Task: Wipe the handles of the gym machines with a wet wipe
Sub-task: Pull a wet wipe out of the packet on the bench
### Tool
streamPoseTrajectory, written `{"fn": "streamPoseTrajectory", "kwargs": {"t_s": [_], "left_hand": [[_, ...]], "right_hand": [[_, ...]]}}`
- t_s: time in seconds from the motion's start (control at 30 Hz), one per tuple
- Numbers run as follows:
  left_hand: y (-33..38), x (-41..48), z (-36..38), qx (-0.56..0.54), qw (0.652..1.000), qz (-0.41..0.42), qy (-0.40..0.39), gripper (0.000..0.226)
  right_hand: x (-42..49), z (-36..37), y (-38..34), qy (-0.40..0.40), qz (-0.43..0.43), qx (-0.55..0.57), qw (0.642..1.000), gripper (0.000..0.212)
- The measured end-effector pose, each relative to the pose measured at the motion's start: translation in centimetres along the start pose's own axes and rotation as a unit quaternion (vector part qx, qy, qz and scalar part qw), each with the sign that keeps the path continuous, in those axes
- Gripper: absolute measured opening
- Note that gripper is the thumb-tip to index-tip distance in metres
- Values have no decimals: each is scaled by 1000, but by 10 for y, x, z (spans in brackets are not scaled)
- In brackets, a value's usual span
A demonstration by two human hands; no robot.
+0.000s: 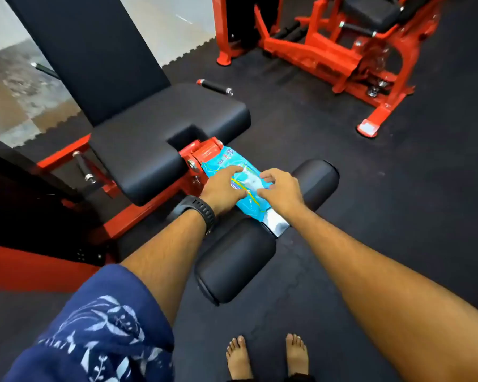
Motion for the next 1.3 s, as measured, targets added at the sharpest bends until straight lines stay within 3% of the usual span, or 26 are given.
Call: {"fn": "streamPoseTrajectory", "kwargs": {"t_s": [0.2, 0.47, 0.63, 0.77, 1.03, 1.13, 1.3], "left_hand": [[-1, 34, 29, 114, 991, 74, 6, 66], [1, 53, 39, 159, 980, 113, 26, 50], [0, 55, 39, 59, 995, 77, 17, 39], [-2, 53, 36, 41, 999, 33, -4, 41], [11, 35, 29, 38, 999, 14, -14, 54], [15, 29, 26, 34, 999, 14, -15, 54], [38, 14, 1, -30, 994, 72, 78, 22]], "right_hand": [[23, 19, 30, 41, 16, 42, 998, 38], [34, 18, 19, 82, -46, 49, 994, 13], [27, 14, 0, 91, -59, 118, 987, 10], [17, 7, -4, 95, -16, 191, 977, 9], [-3, -17, -16, 152, -39, 226, 961, 21], [-11, -22, -25, 155, -54, 236, 958, 17], [-24, -38, -43, 182, -87, 243, 949, 21]]}}
Point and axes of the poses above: each hand's wrist, its own x-axis towards the middle knuckle, its own z-axis out of the palm, y = z × x, the point moved 9 cm from there along x, towards the middle knuckle, and after that the axes turned 1 degree about y, right-handed, at the moved point
